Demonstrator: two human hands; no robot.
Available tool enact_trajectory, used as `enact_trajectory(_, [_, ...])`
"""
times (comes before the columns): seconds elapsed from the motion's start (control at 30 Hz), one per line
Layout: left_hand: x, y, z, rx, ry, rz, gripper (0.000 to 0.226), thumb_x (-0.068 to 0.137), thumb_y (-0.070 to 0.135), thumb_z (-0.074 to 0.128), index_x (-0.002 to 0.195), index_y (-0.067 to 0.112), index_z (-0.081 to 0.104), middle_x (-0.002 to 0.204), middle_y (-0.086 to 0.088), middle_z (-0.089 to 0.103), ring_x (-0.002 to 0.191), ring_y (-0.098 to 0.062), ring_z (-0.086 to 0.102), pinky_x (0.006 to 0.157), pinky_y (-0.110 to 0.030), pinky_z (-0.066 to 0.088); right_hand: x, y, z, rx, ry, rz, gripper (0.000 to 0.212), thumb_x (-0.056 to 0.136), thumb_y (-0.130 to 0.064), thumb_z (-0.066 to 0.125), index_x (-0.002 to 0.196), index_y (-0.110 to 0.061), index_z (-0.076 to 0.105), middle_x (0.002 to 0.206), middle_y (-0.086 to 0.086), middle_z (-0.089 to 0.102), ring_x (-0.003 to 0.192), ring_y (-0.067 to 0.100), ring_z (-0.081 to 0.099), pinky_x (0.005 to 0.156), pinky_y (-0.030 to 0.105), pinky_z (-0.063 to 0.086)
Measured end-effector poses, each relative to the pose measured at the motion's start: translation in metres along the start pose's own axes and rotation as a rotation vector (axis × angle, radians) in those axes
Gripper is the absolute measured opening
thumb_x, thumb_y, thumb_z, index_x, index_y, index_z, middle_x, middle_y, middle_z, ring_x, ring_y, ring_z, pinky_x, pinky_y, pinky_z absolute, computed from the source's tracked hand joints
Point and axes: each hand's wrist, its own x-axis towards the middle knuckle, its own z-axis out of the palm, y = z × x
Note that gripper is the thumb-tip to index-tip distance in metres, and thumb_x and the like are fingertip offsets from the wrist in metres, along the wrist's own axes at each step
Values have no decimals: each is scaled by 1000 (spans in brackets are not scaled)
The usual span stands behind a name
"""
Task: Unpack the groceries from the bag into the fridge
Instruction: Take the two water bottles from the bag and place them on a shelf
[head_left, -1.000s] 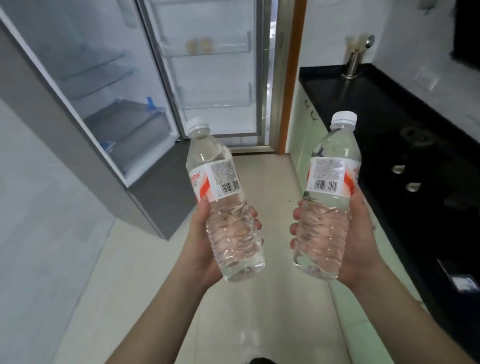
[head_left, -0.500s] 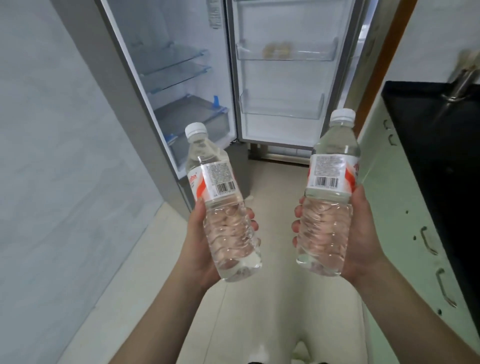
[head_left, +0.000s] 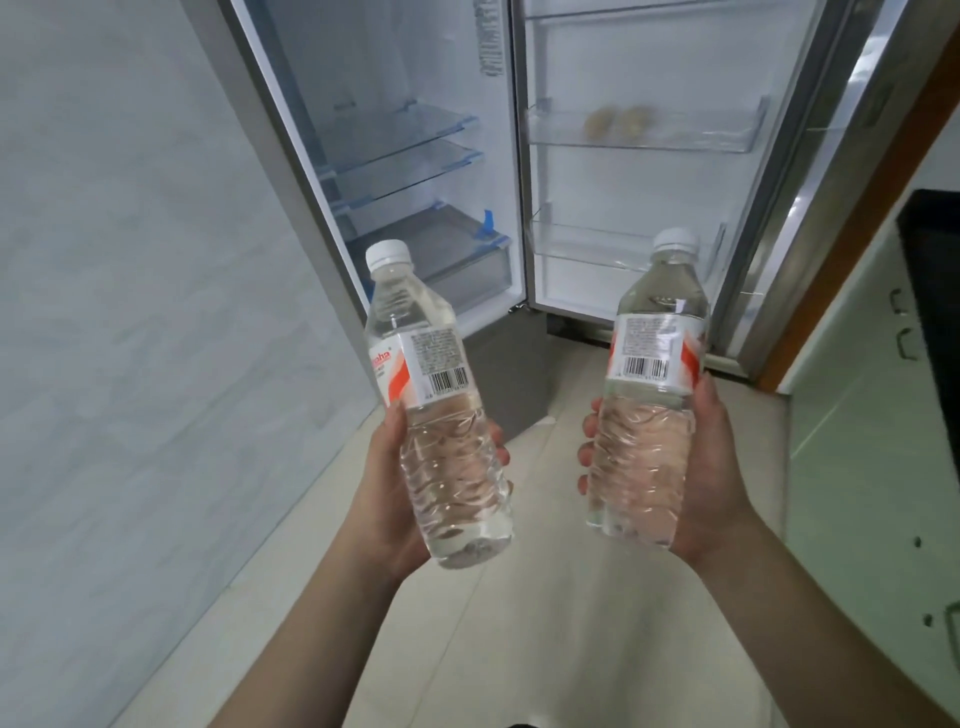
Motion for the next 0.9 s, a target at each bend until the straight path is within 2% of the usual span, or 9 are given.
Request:
enact_trajectory(0.3, [42, 31, -33, 38, 134, 104, 60, 65, 51, 83, 101, 6, 66, 89, -12, 67, 79, -26, 66, 73, -41, 56, 78, -20, -12, -57, -32, 0, 63, 63, -72, 67, 84, -12, 67, 75, 10, 61, 64, 26, 59, 67, 35, 49])
enact_trajectory(0.43, [63, 56, -65, 132, 177, 144, 60, 61, 54, 85, 97, 8, 72, 88, -10, 70, 80, -24, 68, 73, -39, 57, 124, -28, -17, -111, -8, -36, 61, 88, -68, 38, 90, -16, 70, 79, 11, 64, 67, 26, 63, 68, 37, 52])
enact_trajectory(0.53, [78, 82, -90, 231, 259, 153, 66, 54, 54, 89, 98, 8, 75, 90, -10, 72, 81, -23, 70, 76, -38, 58, 160, -37, -19, -212, 46, -67, 66, 94, -63, 24, 89, -21, 74, 81, 8, 67, 72, 25, 66, 72, 40, 54])
enact_trajectory(0.6, [91, 102, -106, 276, 284, 154, 74, 56, 52, 89, 105, 1, 67, 91, -14, 68, 79, -27, 68, 74, -38, 57, 184, -45, -18, -279, 59, -90, 60, 91, -64, 33, 90, -23, 76, 85, 7, 69, 79, 25, 67, 75, 42, 56])
enact_trajectory(0.63, [99, 112, -114, 304, 297, 160, 79, 58, 51, 88, 110, -3, 61, 92, -16, 66, 79, -28, 67, 74, -39, 56, 196, -48, -19, -311, 56, -104, 53, 83, -66, 48, 94, -22, 75, 89, 7, 70, 83, 26, 68, 76, 42, 57])
enact_trajectory(0.7, [113, 130, -127, 372, 326, 191, 85, 62, 49, 87, 117, -6, 54, 97, -17, 66, 84, -30, 67, 76, -39, 55, 217, -54, -24, -364, 57, -116, 63, 61, -63, 78, 103, -17, 71, 96, 9, 70, 89, 28, 69, 75, 42, 57])
enact_trajectory(0.73, [120, 137, -132, 407, 335, 210, 82, 63, 48, 87, 118, -5, 55, 98, -17, 66, 86, -30, 67, 78, -40, 55, 227, -57, -25, -382, 46, -111, 69, 55, -59, 84, 106, -15, 68, 97, 10, 70, 90, 29, 69, 74, 41, 56])
enact_trajectory(0.83, [141, 153, -140, 514, 365, 252, 70, 67, 47, 85, 115, 1, 63, 101, -16, 69, 93, -31, 67, 81, -39, 54, 252, -68, -31, -438, 68, -138, 67, 53, -48, 89, 107, -17, 65, 93, 8, 70, 88, 27, 69, 72, 38, 57])
enact_trajectory(0.9, [155, 160, -144, 557, 396, 270, 73, 67, 49, 85, 117, 1, 62, 104, -15, 69, 97, -31, 67, 83, -38, 53, 268, -76, -33, -473, 65, -185, 49, 62, -42, 85, 102, -20, 67, 89, 6, 69, 86, 26, 68, 76, 38, 58])
